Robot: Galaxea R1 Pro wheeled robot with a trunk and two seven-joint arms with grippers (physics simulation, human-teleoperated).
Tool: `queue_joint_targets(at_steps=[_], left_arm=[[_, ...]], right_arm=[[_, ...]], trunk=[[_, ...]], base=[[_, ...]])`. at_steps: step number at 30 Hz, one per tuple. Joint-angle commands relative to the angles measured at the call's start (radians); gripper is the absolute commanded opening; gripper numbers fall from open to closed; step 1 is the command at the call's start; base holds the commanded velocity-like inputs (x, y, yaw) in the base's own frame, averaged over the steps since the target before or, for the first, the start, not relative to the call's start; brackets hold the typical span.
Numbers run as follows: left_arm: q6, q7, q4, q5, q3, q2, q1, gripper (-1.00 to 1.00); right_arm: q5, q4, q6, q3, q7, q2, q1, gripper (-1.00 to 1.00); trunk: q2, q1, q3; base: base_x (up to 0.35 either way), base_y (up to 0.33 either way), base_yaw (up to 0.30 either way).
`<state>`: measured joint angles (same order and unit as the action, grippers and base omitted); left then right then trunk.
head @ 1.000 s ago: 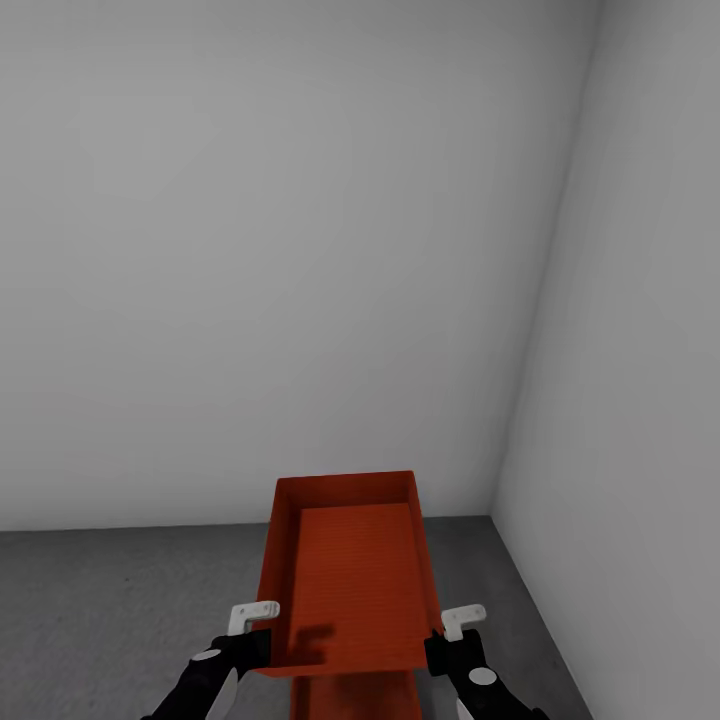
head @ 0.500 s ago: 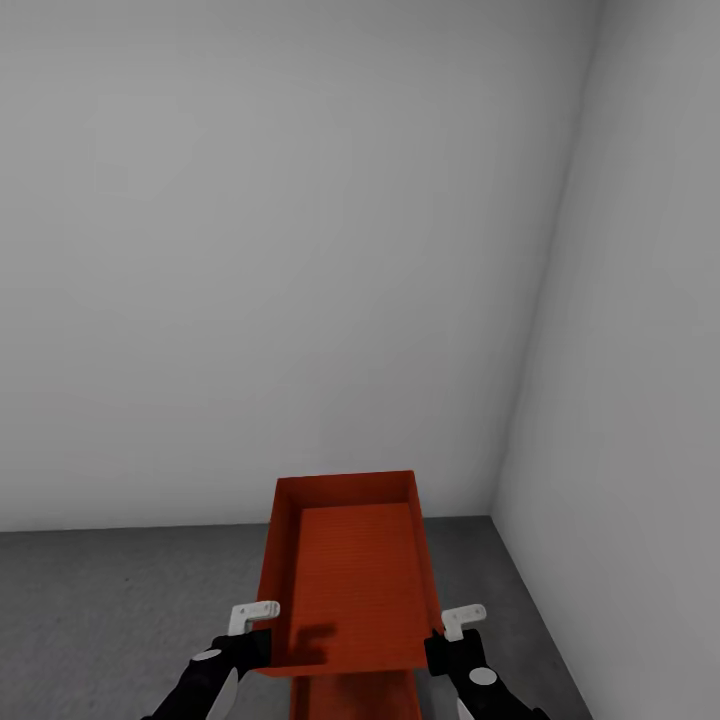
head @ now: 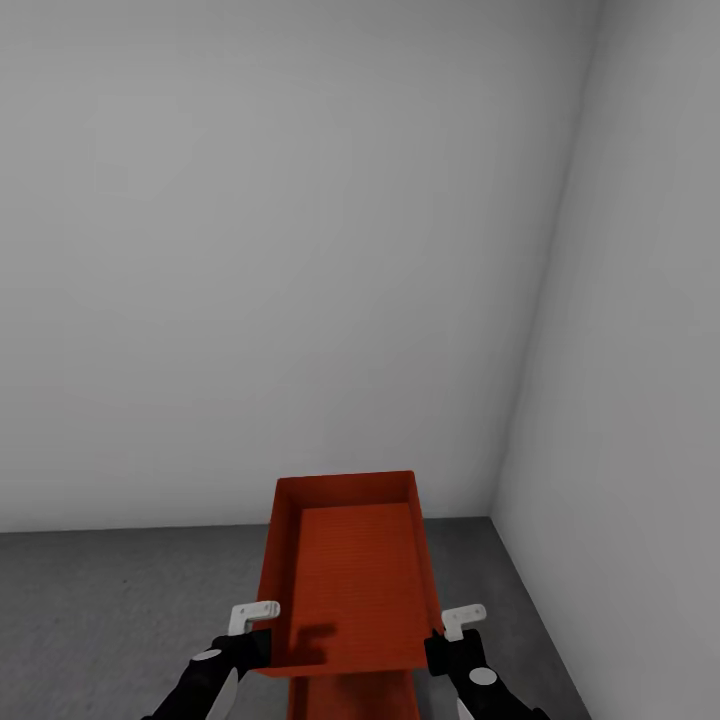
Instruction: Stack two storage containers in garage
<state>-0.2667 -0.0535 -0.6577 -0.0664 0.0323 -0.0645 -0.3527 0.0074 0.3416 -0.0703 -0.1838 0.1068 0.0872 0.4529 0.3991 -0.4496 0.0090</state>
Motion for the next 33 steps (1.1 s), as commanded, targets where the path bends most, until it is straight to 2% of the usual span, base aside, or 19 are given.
queue_joint_targets(at_steps=[1,21,27,33], left_arm=[[0.076,-0.027,-0.004,0.017,0.009,-0.001,0.0,-1.0],[0.076,-0.026,-0.003,0.017,0.009,-0.001,0.0,-1.0],[0.077,-0.026,-0.003,0.017,0.009,-0.001,0.0,-1.0],[0.078,-0.026,-0.004,0.017,0.009,-0.001,0.0,-1.0]], right_arm=[[-0.006,-0.003,-0.002,-0.013,-0.085,0.025,0.0,-1.0],[-0.006,-0.003,-0.002,-0.014,-0.085,0.025,0.0,-1.0],[-0.006,-0.002,-0.001,-0.014,-0.084,0.026,0.0,-1.0],[-0.006,-0.003,-0.001,-0.014,-0.085,0.026,0.0,-1.0]], trunk=[[0.001,0.0,-0.001],[0.001,0.0,-0.001],[0.001,0.0,-0.001],[0.001,0.0,-0.001]], base=[[0.004,-0.004,0.0],[0.0,0.0,0.022],[0.0,0.0,0.173],[0.0,0.0,0.038]])
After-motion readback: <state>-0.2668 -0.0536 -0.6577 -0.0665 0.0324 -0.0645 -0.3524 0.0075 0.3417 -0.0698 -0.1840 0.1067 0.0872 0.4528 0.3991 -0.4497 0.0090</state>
